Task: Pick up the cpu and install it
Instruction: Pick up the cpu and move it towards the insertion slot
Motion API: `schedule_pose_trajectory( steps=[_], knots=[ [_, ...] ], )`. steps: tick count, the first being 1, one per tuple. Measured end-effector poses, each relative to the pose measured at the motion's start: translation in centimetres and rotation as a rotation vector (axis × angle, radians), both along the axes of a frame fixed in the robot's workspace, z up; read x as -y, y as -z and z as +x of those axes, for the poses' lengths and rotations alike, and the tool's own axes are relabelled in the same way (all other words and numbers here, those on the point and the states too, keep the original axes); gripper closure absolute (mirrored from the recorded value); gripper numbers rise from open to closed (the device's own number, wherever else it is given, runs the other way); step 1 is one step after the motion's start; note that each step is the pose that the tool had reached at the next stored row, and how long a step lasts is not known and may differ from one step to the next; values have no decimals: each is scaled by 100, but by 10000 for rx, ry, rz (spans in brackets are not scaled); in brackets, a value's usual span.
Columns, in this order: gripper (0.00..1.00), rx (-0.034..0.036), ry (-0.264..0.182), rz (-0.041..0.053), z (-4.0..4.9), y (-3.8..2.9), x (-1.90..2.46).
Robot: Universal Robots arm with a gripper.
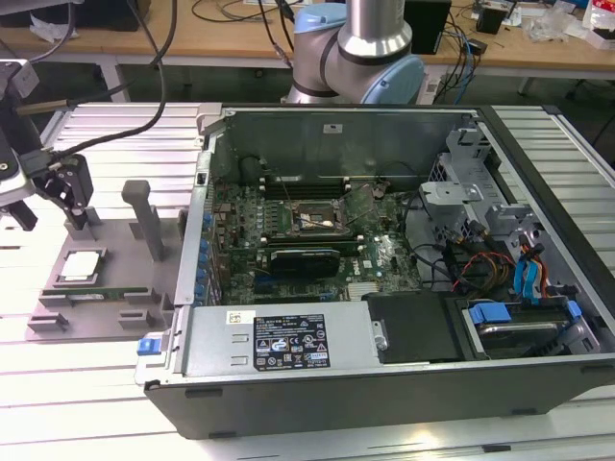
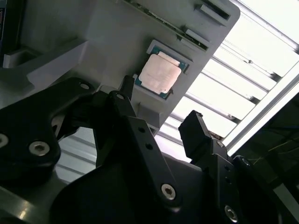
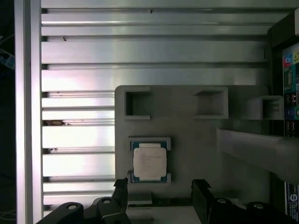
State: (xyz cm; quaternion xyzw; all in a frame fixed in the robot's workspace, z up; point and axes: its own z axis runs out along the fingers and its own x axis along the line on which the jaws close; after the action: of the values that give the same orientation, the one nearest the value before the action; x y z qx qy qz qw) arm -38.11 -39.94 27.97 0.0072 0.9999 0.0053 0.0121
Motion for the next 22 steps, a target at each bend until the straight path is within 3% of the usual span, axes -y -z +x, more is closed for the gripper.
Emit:
schedule_pose_trajectory(
  steps=[22],
  knots=[
    [34, 0, -1, 0, 0, 180, 0]
  ],
)
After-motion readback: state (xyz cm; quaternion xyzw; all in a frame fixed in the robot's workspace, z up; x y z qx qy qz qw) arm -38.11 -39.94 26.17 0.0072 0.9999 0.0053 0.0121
